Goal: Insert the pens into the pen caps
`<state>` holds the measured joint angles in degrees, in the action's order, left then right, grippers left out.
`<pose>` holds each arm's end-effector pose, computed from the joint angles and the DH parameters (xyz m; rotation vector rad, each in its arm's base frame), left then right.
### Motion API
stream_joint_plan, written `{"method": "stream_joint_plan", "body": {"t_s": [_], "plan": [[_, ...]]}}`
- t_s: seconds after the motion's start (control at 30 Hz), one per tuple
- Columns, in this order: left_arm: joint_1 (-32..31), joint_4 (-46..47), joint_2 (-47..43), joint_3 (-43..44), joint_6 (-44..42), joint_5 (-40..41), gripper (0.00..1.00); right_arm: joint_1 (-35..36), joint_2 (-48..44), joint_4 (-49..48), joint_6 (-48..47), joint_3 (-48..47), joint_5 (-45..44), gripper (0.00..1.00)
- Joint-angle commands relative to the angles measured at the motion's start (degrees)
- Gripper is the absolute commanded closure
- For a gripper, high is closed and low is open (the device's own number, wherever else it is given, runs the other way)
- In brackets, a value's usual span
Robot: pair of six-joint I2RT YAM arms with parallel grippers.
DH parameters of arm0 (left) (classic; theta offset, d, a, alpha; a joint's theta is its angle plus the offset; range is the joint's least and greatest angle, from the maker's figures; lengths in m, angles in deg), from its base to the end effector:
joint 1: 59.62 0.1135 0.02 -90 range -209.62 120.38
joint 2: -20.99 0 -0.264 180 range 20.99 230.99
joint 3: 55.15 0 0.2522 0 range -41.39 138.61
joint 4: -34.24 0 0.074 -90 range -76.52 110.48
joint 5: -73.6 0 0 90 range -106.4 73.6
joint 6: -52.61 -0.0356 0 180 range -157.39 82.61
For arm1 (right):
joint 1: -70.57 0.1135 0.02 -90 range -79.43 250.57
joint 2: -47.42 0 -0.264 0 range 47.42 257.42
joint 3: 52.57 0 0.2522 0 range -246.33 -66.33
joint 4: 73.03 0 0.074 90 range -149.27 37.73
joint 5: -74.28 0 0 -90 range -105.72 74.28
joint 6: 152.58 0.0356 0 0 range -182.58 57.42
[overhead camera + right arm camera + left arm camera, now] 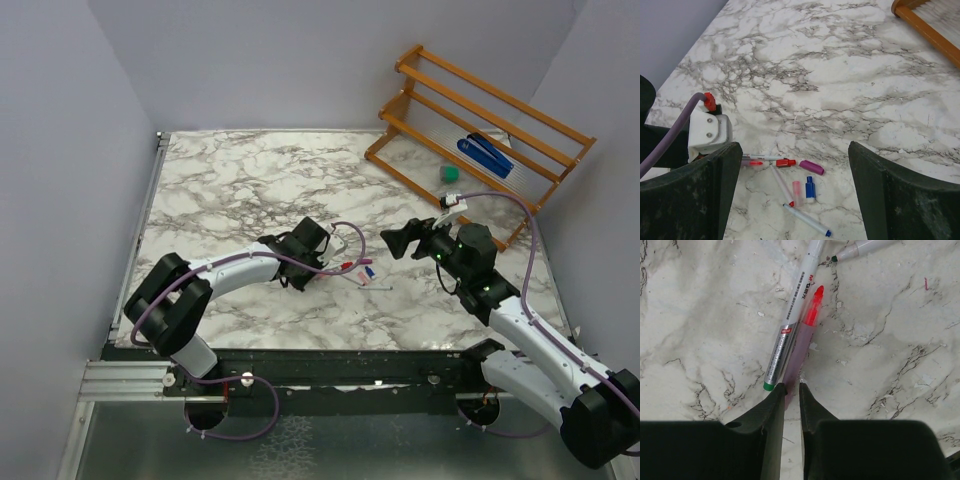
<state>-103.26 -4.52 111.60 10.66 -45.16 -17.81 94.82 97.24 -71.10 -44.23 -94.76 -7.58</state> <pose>0.2169 -0.2080 0.1736 1.1786 2.4303 -0.2270 0.1870 0.0898 0.2636 -0.1986 1.7721 0.6648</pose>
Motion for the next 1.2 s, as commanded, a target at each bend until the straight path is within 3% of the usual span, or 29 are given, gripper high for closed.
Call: {"method": "stream_joint_plan", "body": {"t_s": [0.0, 0.9, 0.97, 1.03, 1.17], "plan": [[-0.4, -0.1, 1.3, 0.7, 0.5, 0.8, 0.82, -0.3, 0.1, 0.0, -0.9, 0.5, -0.9, 0.08], [-0.4, -0.4, 6.0, 2.4, 0.3, -1.5, 0.82, -0.3, 0.6, -0.4, -1.1, 1.0, -1.2, 0.08], [-0.4, -0.4, 6.2, 2.4, 0.3, -1.9, 0.87, -0.3, 0.9, -0.4, -1.1, 1.0, -1.2, 0.08], [-0.4, -0.4, 6.5, 2.4, 0.3, -2.4, 1.00, -0.3, 0.9, -0.3, -1.1, 0.9, -1.3, 0.08], [-0.4, -0.3, 6.1, 2.5, 0.3, -3.5, 1.00, -0.3, 1.3, 0.3, -1.3, 0.7, -1.7, 0.09]]}}
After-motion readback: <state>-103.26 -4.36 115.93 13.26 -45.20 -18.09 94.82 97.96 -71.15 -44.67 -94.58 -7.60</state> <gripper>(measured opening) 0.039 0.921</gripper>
